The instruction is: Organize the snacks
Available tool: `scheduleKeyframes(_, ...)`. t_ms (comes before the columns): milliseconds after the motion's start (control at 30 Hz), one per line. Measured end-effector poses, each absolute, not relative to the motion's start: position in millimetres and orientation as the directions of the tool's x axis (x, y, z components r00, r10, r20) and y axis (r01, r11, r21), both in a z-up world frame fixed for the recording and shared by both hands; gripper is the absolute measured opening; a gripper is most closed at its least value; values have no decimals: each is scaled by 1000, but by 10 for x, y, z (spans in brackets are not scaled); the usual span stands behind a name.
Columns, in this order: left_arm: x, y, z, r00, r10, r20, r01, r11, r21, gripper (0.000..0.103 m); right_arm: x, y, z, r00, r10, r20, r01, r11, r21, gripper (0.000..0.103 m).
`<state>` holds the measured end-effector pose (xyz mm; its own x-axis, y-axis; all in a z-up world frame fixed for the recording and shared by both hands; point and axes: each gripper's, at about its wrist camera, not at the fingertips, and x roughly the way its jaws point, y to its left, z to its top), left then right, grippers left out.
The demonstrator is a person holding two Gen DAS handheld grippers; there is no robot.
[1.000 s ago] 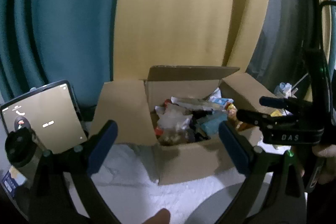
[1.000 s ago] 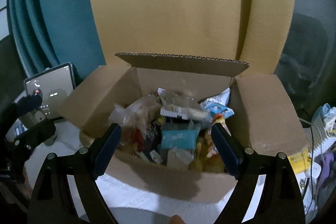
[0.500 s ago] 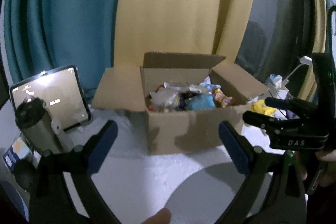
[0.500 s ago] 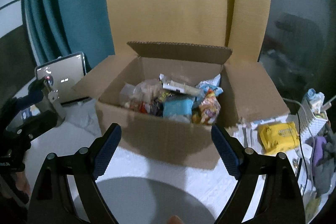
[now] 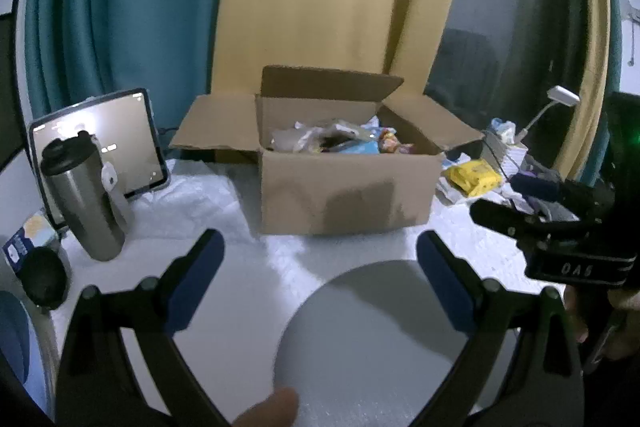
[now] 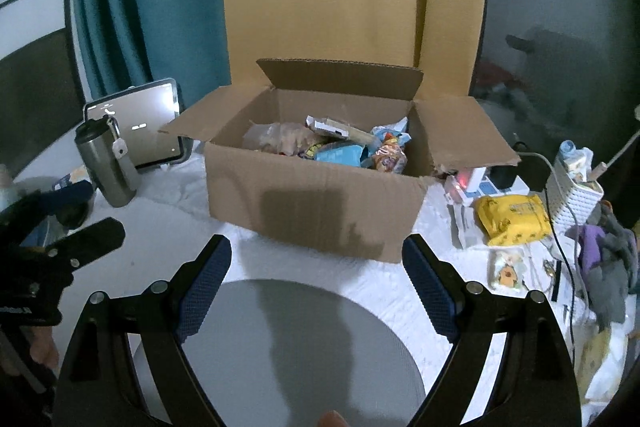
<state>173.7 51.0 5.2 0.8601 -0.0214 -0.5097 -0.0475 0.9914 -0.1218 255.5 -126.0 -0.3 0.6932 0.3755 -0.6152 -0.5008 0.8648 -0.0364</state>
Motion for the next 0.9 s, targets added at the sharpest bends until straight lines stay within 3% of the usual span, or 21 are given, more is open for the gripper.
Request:
scheduleKeyframes(333,1356,360,287,900,14,-435,-51,996,-74,98,2046,-1470,272,757,373,-536,-473,879,-56,89)
scheduleKeyframes(667,1042,187,589,931,-42,-362,-4,992,-126,98,1538,-1694,651,815,388,-430,-458,886,-69,89)
scheduleKeyframes(900,817,11,840,955,-45,-293,25,997,-73,98,1218,-1871,927,863,374,-341,-424,902,-85,89)
